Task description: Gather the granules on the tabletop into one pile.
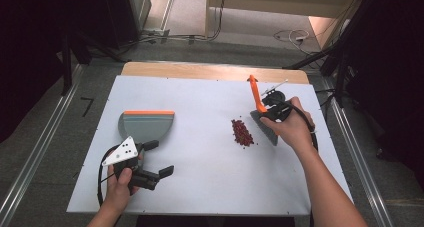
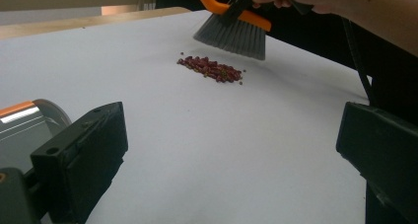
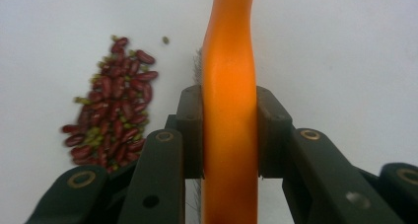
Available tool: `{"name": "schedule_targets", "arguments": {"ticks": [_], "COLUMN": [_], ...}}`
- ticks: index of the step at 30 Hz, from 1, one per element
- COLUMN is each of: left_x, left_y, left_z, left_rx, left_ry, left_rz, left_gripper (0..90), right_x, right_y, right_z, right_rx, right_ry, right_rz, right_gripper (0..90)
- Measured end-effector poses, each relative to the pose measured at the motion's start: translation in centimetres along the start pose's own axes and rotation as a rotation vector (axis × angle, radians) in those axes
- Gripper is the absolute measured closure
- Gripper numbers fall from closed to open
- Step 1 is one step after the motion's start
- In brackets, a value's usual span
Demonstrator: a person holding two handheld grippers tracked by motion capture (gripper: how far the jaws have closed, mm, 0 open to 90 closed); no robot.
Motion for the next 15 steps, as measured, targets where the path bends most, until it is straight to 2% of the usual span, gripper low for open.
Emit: {"name": "schedule_targets", "arguments": {"ticks": [2,5,8,9,11,15], "left_x": [0.0,-0.1,0.0,0.0,0.1,0.0], "left_y": [0.0,-0.1,0.0,0.0,0.0,-0.1], "left_z": [0.0,0.0,0.0,0.0,0.0,0.0], "left_rx": [-0.001,0.001,0.000,-0.002,0.000,0.003], "left_ry": [-0.001,0.000,0.000,0.002,0.001,0.000], "left_rz": [-0.001,0.001,-0.003,-0.002,-0.002,0.000], "left_gripper": [0.1,0.1,0.2,0.1,0.1,0.1], "right_x": [-0.7,-2.1,-3.4,-3.6,-3.6,-3.3], "right_y": [0.8,0.9,0.7,0.6,0.2,-0.1], "right_z": [-0.1,-0.1,-0.2,-0.2,0.1,0.9], "right_rx": [-0.004,0.006,-0.002,-0.007,0.002,0.060], "right_ry": [-0.001,0.021,-0.017,-0.023,-0.013,-0.046], "right_rz": [-0.032,-0.026,-0.033,-0.027,0.014,-0.025], "right_gripper": [68.2,68.6,68.7,68.6,68.6,68.6]}}
Point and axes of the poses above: each handheld gripper's, and its own axes: y roughly forward along the jaws, z roughly out of its top, x roughly to its right, the point moved 1 cm from there along y, roughly forward along the jaws, and after that the axes turned 5 degrees about y, right-handed, at the moved point
